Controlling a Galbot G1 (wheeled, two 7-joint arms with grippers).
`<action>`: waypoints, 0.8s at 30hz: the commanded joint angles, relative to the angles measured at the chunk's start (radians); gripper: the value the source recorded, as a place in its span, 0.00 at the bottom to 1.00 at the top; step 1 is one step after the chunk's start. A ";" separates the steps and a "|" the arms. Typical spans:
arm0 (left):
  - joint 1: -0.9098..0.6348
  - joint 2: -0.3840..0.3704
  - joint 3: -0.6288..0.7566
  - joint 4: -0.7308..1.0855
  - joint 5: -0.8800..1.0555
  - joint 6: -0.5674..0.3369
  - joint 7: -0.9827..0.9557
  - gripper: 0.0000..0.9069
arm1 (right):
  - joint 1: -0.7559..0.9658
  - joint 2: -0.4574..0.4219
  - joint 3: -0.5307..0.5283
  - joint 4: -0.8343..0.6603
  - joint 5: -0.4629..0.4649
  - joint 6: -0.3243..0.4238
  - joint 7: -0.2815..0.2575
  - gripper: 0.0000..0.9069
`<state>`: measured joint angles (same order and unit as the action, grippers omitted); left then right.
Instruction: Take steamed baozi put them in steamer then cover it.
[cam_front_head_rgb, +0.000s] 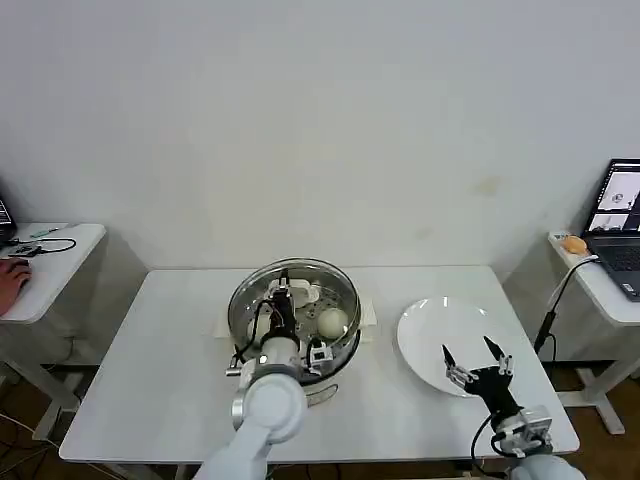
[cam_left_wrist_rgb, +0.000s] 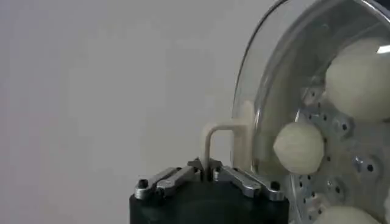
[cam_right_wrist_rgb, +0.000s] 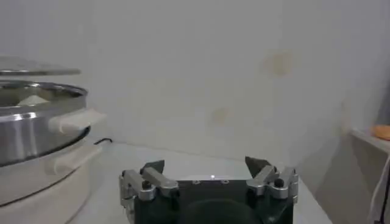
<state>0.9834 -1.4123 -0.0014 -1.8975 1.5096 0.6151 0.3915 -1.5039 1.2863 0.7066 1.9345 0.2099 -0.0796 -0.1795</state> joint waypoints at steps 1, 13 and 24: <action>0.003 -0.004 0.000 0.016 0.008 0.000 0.004 0.00 | 0.000 0.002 0.000 -0.004 -0.001 0.002 0.000 1.00; 0.004 -0.011 -0.006 0.027 0.006 -0.001 0.002 0.00 | -0.002 0.006 0.001 -0.006 -0.003 0.005 0.001 1.00; 0.009 -0.018 0.004 0.025 0.008 -0.002 -0.008 0.00 | -0.007 0.013 0.002 -0.010 -0.007 0.009 0.000 1.00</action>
<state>0.9910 -1.4279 0.0023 -1.8736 1.5149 0.6134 0.3915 -1.5112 1.2983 0.7075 1.9258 0.2040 -0.0717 -0.1796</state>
